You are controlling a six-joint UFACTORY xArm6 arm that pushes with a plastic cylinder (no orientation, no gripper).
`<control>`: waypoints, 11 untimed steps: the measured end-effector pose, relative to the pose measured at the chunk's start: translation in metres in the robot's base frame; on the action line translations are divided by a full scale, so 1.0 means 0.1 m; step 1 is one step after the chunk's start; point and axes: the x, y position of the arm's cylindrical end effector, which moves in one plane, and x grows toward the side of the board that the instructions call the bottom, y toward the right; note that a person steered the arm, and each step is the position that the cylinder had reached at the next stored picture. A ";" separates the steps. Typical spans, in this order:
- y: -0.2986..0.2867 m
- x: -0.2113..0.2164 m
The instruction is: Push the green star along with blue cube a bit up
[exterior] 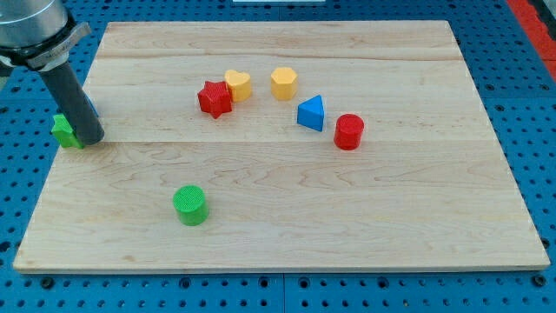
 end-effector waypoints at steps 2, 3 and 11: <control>0.13 0.22; 0.06 0.27; -0.31 0.13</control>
